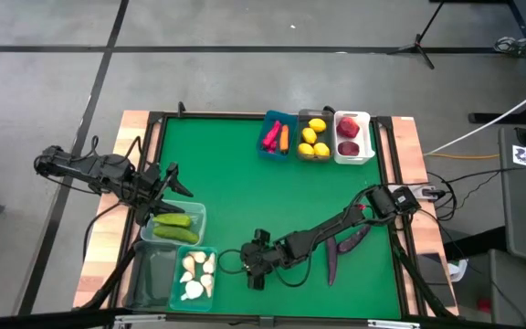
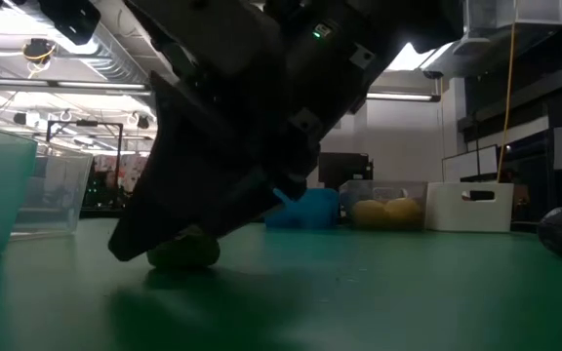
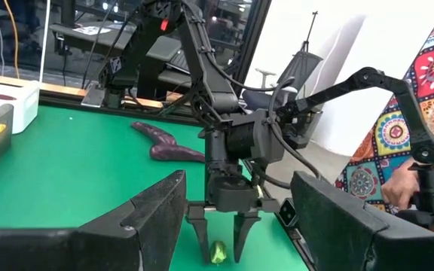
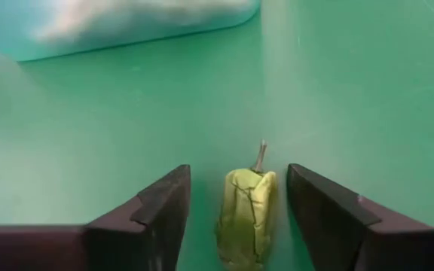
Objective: Sort produce into baskets
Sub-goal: Put the green chili paper into the blue bin
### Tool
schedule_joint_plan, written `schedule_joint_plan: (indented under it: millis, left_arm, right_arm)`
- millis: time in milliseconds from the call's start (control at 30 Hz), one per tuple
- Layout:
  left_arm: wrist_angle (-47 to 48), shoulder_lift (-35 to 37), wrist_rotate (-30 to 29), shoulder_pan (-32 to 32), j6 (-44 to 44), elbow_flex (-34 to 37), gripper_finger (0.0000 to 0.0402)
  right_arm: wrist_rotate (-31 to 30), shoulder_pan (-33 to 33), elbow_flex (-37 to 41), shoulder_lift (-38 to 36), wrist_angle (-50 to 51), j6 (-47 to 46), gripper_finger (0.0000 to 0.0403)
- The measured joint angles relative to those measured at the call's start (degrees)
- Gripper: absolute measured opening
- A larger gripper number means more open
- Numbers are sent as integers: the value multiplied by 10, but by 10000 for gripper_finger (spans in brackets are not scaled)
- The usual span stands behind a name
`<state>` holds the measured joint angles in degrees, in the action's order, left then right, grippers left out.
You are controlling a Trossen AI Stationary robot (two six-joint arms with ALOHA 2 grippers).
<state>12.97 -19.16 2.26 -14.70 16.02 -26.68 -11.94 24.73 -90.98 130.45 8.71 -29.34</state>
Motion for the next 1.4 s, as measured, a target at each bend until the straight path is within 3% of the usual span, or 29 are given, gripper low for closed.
schedule_joint_plan:
  millis: [433,567,800,1033,1400]
  left_arm:
    - [1,0,0,0,-4,0,237]
    - [1,0,0,0,-7,0,237]
    - [1,0,0,0,-12,0,237]
    - [2,0,0,0,-14,0,237]
    - [2,0,0,0,-14,0,237]
  right_arm:
    - [6,0,0,0,4,-4,68]
    - [10,0,0,-1,3,-3,36]
    - [-6,-1,0,-18,19,29,55]
    - [-41,-26,0,-70,114,99,52]
    - [-43,-165,0,-171,259,254,63]
